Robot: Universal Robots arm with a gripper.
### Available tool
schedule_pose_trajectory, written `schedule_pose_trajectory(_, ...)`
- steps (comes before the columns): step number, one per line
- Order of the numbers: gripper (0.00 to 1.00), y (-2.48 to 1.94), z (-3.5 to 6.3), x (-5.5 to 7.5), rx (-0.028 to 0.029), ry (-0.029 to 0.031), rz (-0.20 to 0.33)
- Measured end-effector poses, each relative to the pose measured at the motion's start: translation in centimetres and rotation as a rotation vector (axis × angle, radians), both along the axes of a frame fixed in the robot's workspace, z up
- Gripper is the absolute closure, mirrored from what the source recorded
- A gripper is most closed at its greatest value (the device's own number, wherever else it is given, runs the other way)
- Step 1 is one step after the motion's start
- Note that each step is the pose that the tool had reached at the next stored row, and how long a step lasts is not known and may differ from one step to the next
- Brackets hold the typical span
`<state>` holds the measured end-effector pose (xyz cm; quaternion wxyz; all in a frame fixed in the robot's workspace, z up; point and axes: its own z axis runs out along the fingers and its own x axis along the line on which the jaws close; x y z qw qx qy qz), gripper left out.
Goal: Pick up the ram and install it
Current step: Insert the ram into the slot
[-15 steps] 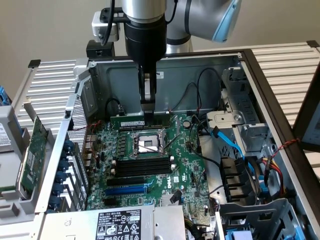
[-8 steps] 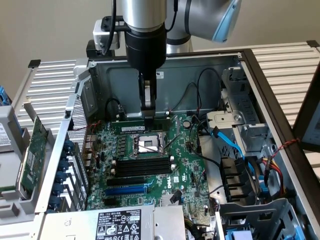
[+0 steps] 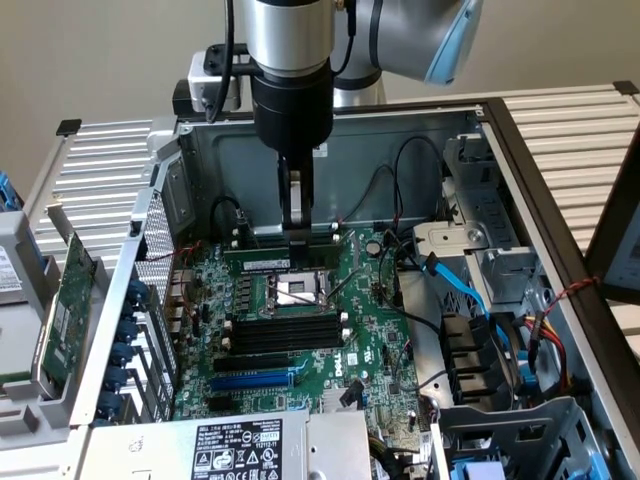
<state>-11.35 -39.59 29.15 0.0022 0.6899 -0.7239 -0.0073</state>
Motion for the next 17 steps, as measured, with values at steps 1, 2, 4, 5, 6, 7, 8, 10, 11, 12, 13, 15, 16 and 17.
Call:
schedule_pose_trajectory(1,0.88,-0.06,-0.04,0.00,0.0000,0.0000,0.000)
schedule_pose_trajectory(2,0.88,-0.11,-0.07,0.00,0.0000,0.0000,0.000)
schedule_pose_trajectory(4,0.88,-0.18,-0.16,0.00,0.0002,-0.0002,0.000)
schedule_pose_trajectory(5,0.88,-0.21,-0.19,0.00,0.0002,-0.0002,0.000)
schedule_pose_trajectory(6,0.88,-0.25,-0.21,0.00,-0.0001,0.0001,0.000)
schedule_pose_trajectory(7,0.88,-0.29,-0.24,0.00,0.0000,0.0001,0.000)
schedule_pose_trajectory(8,0.88,-0.34,-0.25,0.00,-0.0002,0.0003,0.000)
schedule_pose_trajectory(10,0.88,-0.46,-0.29,0.00,-0.0001,0.0002,0.000)
schedule_pose_trajectory(11,0.88,-0.52,-0.32,0.00,-0.0001,0.0002,0.000)
schedule_pose_trajectory(12,0.88,-0.55,-0.36,0.00,0.0002,0.0001,0.001)
schedule_pose_trajectory(13,0.88,-0.57,-0.39,0.00,0.0001,0.0001,0.002)
schedule_pose_trajectory(15,0.88,-0.60,-0.42,0.00,-0.0001,0.0002,0.004)
schedule_pose_trajectory(16,0.88,-0.60,-0.47,0.00,0.0000,0.0002,0.004)
schedule_pose_trajectory(17,0.88,-0.62,-0.51,0.00,-0.0001,0.0003,0.004)
